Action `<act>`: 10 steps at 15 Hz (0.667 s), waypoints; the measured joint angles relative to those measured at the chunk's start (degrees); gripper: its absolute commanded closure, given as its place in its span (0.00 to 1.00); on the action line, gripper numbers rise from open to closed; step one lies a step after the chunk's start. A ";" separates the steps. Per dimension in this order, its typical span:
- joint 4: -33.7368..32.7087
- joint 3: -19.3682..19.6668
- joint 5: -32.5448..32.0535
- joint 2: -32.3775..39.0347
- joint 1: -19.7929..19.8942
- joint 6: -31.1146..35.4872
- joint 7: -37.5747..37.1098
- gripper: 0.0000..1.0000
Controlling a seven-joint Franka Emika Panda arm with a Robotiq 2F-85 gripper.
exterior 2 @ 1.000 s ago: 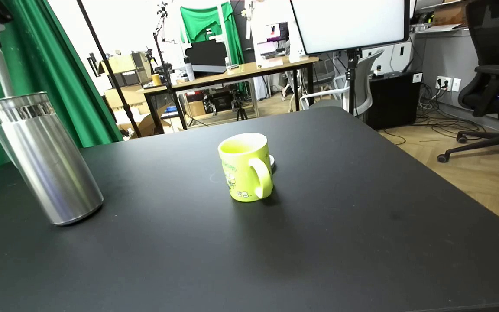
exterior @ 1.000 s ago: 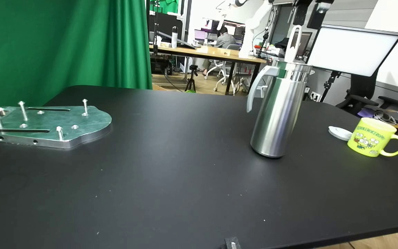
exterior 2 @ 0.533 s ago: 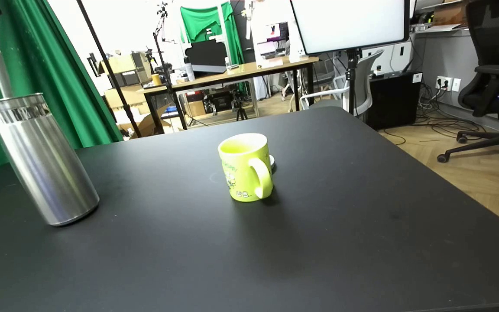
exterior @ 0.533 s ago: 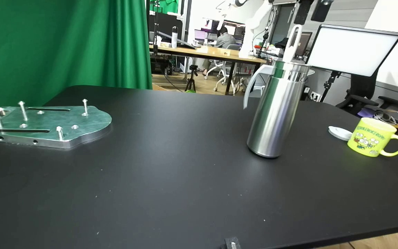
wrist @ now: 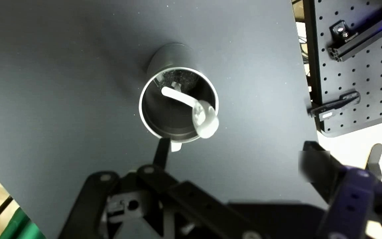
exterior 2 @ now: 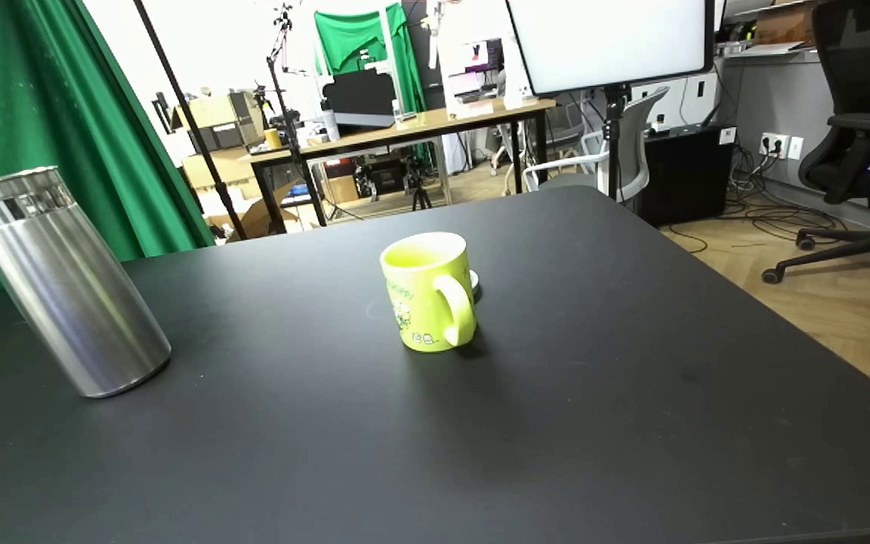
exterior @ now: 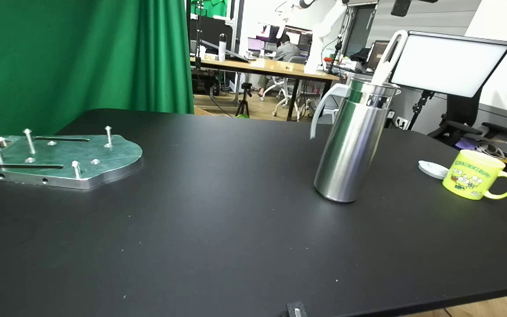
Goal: Use the object to scrub the inside of the bottle
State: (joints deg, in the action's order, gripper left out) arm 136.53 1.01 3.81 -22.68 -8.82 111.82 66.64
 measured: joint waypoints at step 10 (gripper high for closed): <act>0.68 0.31 7.21 5.13 2.83 6.13 -16.76 0.00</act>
State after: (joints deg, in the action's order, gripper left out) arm 137.21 1.31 11.03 -17.55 -5.99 117.95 49.88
